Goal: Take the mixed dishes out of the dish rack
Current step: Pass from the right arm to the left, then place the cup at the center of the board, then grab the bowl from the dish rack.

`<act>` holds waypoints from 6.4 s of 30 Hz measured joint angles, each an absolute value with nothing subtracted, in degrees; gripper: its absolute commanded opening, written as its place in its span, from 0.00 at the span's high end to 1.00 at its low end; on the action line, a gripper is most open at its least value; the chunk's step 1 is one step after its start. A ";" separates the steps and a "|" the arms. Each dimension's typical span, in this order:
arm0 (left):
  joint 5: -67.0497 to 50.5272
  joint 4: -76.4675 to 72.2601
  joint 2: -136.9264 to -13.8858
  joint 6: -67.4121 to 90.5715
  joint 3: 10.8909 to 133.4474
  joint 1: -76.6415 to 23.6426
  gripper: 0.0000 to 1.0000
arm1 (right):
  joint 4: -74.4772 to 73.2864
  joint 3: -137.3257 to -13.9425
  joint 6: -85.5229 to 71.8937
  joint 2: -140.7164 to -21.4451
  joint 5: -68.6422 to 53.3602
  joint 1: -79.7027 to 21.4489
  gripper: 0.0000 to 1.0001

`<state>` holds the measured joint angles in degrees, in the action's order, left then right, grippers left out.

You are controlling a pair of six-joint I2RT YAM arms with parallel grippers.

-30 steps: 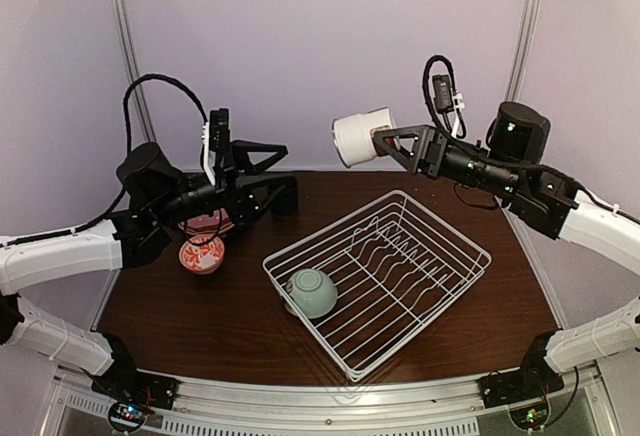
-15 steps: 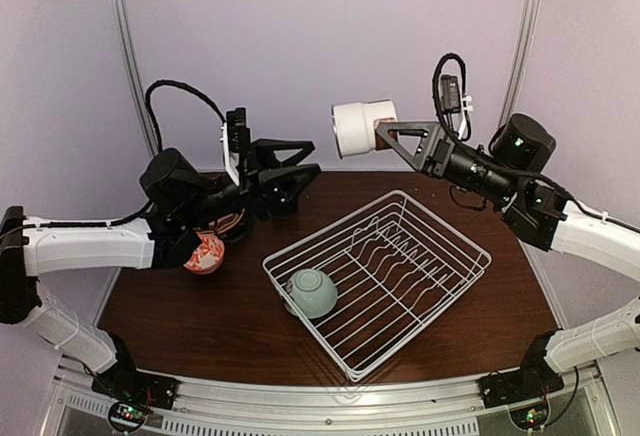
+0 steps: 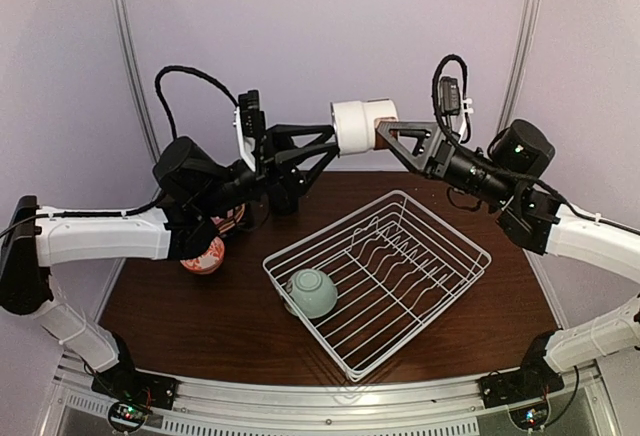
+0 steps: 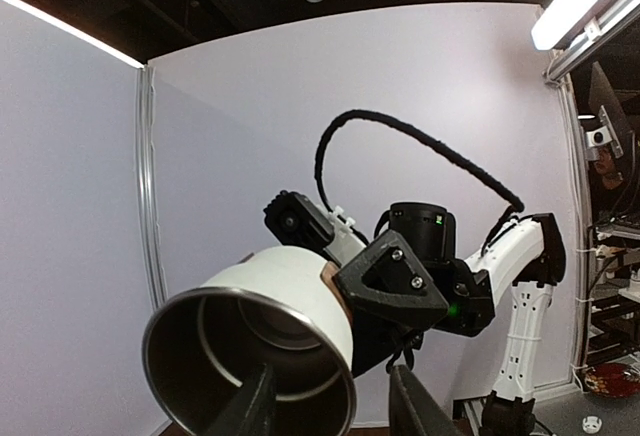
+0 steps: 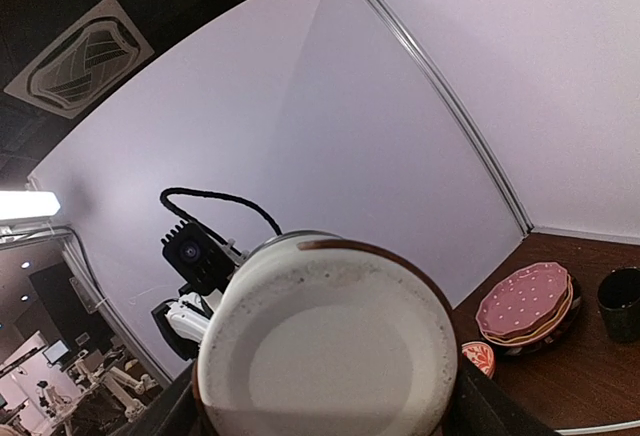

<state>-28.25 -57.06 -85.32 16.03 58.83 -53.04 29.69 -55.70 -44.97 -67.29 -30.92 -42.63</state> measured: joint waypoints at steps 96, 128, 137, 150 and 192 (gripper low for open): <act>13.91 46.50 -127.79 1.32 111.15 -39.72 1.00 | 0.82 -50.19 -31.22 -59.57 -27.14 -31.68 0.00; 13.91 45.30 -112.33 2.39 112.20 -40.23 0.03 | -4.47 -49.01 -42.33 -73.56 -34.30 -38.76 0.00; 15.42 38.20 -103.24 3.55 104.88 -40.34 0.03 | -2.90 -50.43 -48.16 -79.46 -31.24 -45.60 0.00; 15.35 36.36 -102.28 4.05 100.49 -40.45 0.03 | 11.81 -46.85 -57.43 -86.43 -31.11 -47.81 0.00; 15.49 33.01 -100.82 5.08 97.06 -40.60 0.03 | 23.18 -45.63 -66.22 -100.51 -30.74 -49.54 0.00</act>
<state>15.49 33.01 -100.82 5.08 97.06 -40.60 23.18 -45.63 -66.22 -100.51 -30.74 -49.54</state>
